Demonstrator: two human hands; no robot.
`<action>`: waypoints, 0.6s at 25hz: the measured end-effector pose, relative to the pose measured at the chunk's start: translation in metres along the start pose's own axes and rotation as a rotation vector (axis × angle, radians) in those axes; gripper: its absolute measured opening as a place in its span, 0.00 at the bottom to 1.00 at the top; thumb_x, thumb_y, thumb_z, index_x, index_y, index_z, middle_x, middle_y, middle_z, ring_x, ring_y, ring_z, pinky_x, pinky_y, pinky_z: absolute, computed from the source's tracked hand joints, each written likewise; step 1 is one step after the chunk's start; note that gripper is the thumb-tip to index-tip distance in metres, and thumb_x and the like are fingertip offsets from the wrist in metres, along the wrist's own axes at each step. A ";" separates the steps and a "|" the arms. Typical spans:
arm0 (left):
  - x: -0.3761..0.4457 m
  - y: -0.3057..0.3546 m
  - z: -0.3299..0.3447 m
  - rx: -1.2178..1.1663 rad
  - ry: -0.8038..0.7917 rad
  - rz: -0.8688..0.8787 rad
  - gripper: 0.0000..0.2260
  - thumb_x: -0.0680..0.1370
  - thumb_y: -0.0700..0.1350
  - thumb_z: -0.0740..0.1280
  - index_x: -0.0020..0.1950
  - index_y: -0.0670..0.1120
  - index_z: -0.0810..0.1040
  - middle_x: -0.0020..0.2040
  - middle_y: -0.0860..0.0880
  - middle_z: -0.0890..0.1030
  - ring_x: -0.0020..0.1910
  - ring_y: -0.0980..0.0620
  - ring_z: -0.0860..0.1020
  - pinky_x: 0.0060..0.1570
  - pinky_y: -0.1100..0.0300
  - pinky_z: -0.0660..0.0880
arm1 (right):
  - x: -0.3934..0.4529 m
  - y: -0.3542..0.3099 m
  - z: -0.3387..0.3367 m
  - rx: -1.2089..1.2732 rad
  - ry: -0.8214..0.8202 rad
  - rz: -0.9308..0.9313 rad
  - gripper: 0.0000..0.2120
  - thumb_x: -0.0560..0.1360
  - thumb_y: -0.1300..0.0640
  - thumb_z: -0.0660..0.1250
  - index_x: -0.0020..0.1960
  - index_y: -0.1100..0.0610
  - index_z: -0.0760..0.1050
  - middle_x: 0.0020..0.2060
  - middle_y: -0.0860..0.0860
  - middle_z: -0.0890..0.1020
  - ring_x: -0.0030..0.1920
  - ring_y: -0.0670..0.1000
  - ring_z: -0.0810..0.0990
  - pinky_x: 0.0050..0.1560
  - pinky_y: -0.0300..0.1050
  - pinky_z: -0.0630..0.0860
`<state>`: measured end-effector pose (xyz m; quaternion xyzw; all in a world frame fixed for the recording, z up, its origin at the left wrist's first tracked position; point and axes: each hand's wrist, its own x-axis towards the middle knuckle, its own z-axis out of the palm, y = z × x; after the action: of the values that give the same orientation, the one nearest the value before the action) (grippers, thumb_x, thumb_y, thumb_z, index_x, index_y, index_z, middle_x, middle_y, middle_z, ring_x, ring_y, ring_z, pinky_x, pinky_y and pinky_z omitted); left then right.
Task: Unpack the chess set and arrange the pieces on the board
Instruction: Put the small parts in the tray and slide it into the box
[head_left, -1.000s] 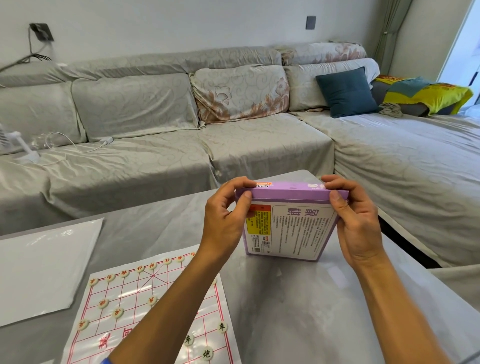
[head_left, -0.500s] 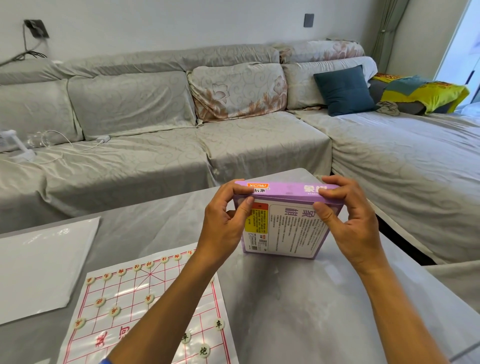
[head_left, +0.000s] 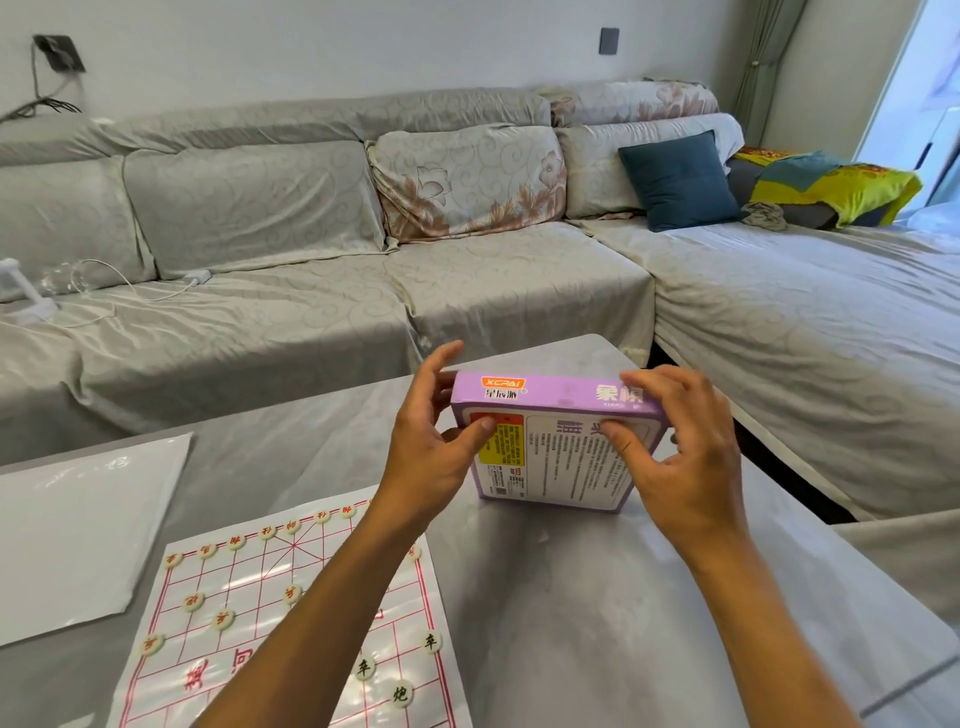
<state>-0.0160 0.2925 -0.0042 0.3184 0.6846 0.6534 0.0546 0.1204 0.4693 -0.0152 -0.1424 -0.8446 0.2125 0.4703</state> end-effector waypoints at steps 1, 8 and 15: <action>-0.005 0.000 -0.003 -0.001 -0.003 -0.007 0.24 0.74 0.37 0.71 0.62 0.60 0.70 0.58 0.56 0.77 0.59 0.62 0.74 0.47 0.69 0.77 | -0.003 -0.002 -0.004 -0.018 -0.037 -0.015 0.21 0.71 0.55 0.73 0.62 0.52 0.75 0.58 0.49 0.73 0.56 0.49 0.70 0.52 0.37 0.68; -0.086 -0.031 0.008 0.248 -0.068 0.151 0.16 0.72 0.39 0.74 0.55 0.52 0.74 0.57 0.56 0.76 0.59 0.57 0.75 0.49 0.64 0.79 | -0.054 0.001 -0.009 -0.195 -0.184 0.111 0.19 0.67 0.65 0.73 0.52 0.49 0.72 0.51 0.46 0.71 0.46 0.52 0.76 0.35 0.43 0.72; -0.107 -0.071 0.043 0.676 -0.139 0.199 0.16 0.73 0.44 0.73 0.57 0.52 0.72 0.62 0.55 0.74 0.61 0.56 0.69 0.46 0.72 0.70 | -0.088 0.023 0.031 0.290 -0.039 0.900 0.24 0.71 0.68 0.67 0.62 0.52 0.65 0.57 0.54 0.75 0.46 0.56 0.79 0.41 0.47 0.77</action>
<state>0.0642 0.2794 -0.1133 0.4274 0.8224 0.3687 -0.0715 0.1405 0.4439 -0.1057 -0.4231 -0.6692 0.5139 0.3304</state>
